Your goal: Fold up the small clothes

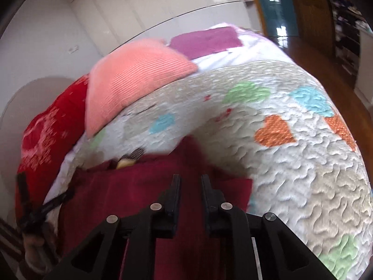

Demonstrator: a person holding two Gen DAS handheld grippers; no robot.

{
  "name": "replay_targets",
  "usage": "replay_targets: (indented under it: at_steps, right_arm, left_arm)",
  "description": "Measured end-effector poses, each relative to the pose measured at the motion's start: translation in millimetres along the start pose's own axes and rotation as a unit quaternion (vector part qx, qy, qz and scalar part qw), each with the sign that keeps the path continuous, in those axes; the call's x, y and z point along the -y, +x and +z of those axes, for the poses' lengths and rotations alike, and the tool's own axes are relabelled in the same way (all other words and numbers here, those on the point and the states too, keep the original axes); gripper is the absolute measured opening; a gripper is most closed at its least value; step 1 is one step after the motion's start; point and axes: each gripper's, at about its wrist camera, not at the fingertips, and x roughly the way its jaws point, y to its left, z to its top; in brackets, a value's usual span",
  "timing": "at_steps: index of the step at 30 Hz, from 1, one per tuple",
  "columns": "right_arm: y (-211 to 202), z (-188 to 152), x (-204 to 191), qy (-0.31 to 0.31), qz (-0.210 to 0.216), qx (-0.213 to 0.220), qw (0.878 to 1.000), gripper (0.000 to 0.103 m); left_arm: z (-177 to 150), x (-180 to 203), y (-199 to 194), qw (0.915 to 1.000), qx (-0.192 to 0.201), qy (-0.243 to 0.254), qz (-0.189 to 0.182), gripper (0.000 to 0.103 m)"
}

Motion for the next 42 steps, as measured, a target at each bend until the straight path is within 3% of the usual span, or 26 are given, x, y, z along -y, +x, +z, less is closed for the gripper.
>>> replay_targets:
  at_steps: [3,7,9,13,19,23,27,35,39,42]
  right_arm:
    - [16.4,-21.7,-27.4,-0.056,0.026,-0.062,0.996,0.021]
    - [45.3,-27.9,-38.4,-0.108,-0.051,-0.059,0.991,0.021]
    - [50.1,-21.1,-33.7,-0.092,-0.047,-0.060,0.993,0.021]
    - [21.7,-24.5,-37.2,-0.088,-0.040,-0.068,0.993,0.021]
    - [-25.7,-75.6,-50.8,-0.125,-0.010,-0.077,0.989,0.024]
    - [-16.1,-110.1,-48.4,-0.156,-0.047,-0.096,0.982,0.025]
    - [-28.1,-122.3,-48.9,-0.154,-0.056,-0.096,0.982,0.025]
    - [-48.4,-116.0,-68.6,-0.111,0.008,-0.065,0.992,0.028]
    - [-28.1,-108.5,-104.2,-0.103,0.050,-0.060,0.992,0.030]
    - [-11.2,-106.6,-129.9,-0.110,0.055,-0.057,0.991,0.030]
  left_arm:
    - [0.0,-2.6,7.1,0.9999,-0.002,-0.010,0.009,0.074]
    - [-0.1,-5.1,8.3,0.9999,-0.005,-0.013,0.009,0.074]
    - [-0.6,-5.8,0.5,1.0000,-0.004,-0.007,0.006,0.074]
    - [-11.0,-6.9,-32.1,0.9998,0.003,0.011,-0.019,0.074]
    - [-62.9,-2.2,-70.9,0.9971,0.001,0.034,-0.069,0.074]
    - [-94.0,2.0,-60.5,0.9979,-0.014,0.057,-0.026,0.074]
    - [-104.0,-8.9,-63.3,0.9984,-0.028,0.028,-0.041,0.074]
    - [-108.9,-26.2,-86.5,0.9978,-0.020,-0.006,-0.062,0.074]
    - [-109.8,-29.3,-89.0,0.9964,-0.014,-0.015,-0.083,0.074]
    - [-106.4,-33.9,-83.1,0.9960,-0.018,-0.017,-0.086,0.074]
